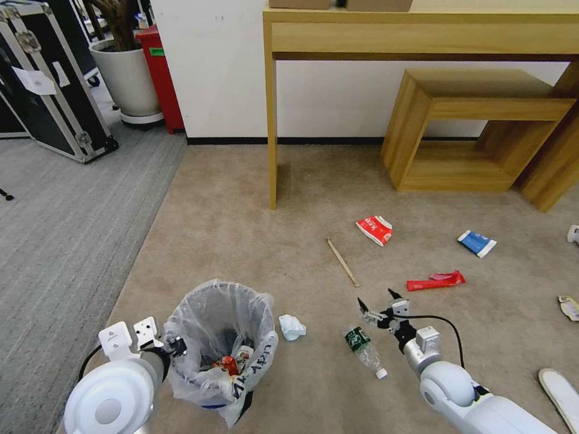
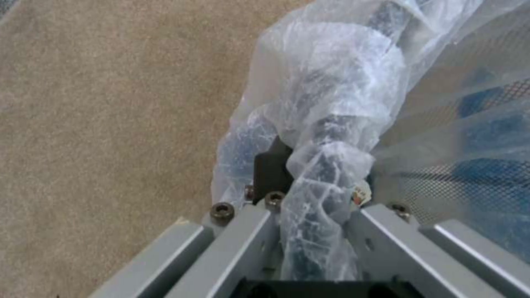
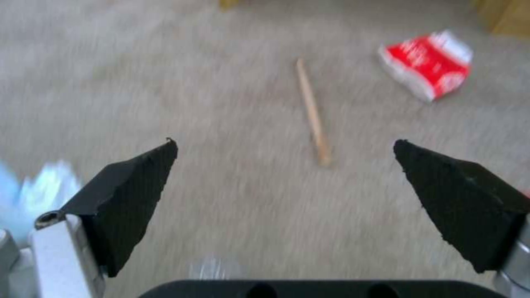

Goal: Pick up the trash bin and place the garbage on the floor into it.

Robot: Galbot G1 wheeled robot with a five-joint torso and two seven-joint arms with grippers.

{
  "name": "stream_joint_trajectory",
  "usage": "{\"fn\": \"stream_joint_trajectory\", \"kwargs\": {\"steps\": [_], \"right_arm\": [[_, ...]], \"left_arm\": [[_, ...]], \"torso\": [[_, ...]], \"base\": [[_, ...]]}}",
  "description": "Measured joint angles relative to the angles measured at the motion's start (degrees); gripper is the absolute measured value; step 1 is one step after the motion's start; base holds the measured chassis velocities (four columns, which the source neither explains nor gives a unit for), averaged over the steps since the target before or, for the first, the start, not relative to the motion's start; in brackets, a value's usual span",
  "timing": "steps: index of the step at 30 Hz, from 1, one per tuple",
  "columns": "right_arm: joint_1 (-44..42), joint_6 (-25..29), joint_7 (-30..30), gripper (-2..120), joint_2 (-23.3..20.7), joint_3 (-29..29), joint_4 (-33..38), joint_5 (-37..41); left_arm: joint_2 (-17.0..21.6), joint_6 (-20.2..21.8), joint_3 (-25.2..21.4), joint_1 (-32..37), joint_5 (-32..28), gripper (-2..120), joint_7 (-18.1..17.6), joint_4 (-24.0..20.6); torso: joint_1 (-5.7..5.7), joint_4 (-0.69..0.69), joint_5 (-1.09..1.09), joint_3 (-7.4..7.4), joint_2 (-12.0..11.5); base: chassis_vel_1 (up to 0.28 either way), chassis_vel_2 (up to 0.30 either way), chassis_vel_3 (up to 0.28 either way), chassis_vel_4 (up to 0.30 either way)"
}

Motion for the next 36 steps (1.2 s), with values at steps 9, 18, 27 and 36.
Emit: {"fn": "stream_joint_trajectory", "kwargs": {"steps": [9,18,27,36], "right_arm": [[-2.4,-0.7,-2.4,100,-3.0,-4.6,-3.8,-0.3],[-2.7,-1.1,-4.1,100,-3.8,-6.0,-7.3,-1.8],[-0.8,-1.6,-3.5,100,-0.7,-7.2,-9.5,-2.4],[1.5,-0.9,-3.7,100,3.4,-8.3,-14.9,-4.3]], "left_arm": [[-0.2,0.0,0.4,-0.5,-0.1,0,-0.2,1.1],[-1.2,0.0,1.7,0.0,1.9,0,0.0,1.6],[-2.0,0.0,2.6,0.6,4.1,0,0.7,2.0],[-2.2,-0.1,3.0,0.8,5.1,0,1.4,2.3]], "torso": [[0.0,-0.01,0.01,0.0,0.0],[0.0,-0.01,-0.01,-0.01,0.0],[0.01,0.0,0.0,0.0,0.0],[0.01,0.0,0.0,0.0,0.0]], "base": [[0.0,0.0,0.0,0.0],[0.0,0.0,0.0,0.0],[0.0,0.0,0.0,0.0],[0.0,0.0,0.0,0.0]]}}
